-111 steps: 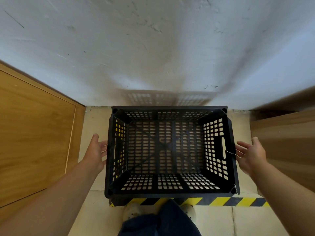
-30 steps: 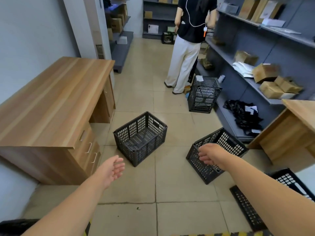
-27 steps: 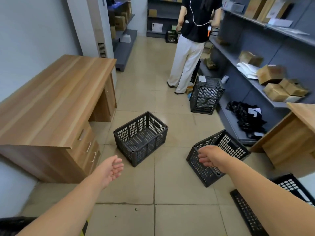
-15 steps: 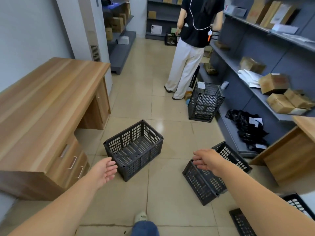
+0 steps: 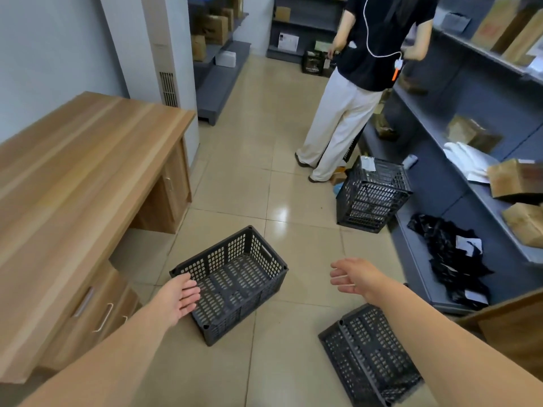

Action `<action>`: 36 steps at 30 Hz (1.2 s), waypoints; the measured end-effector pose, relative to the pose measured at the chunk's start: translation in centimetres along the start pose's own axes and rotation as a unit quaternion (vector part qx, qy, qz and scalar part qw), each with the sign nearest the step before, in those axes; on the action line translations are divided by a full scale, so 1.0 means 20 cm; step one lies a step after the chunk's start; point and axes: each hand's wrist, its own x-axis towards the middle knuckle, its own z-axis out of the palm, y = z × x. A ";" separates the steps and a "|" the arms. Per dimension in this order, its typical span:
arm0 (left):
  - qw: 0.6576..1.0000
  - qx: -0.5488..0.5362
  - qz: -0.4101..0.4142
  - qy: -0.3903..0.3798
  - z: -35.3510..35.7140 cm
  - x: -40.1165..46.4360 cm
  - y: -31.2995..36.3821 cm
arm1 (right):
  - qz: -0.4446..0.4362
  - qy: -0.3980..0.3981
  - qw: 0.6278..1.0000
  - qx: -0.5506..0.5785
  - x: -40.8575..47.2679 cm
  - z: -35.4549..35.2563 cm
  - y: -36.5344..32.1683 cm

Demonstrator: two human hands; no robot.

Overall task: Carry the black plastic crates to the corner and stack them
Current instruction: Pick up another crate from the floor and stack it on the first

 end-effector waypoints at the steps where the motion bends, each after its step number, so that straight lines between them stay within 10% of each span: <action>1: 1.000 -0.002 -0.002 0.007 0.00 0.03 0.02 | 0.003 -0.004 1.000 0.005 0.05 0.01 -0.02; 23: 0.950 -0.209 -0.068 0.221 0.28 0.77 0.21 | 0.031 -0.171 0.970 -0.170 1.57 0.17 -0.69; 36: 0.879 -0.377 -0.092 0.275 0.27 1.45 -0.08 | 0.143 -0.150 0.961 -0.184 2.43 0.49 -0.41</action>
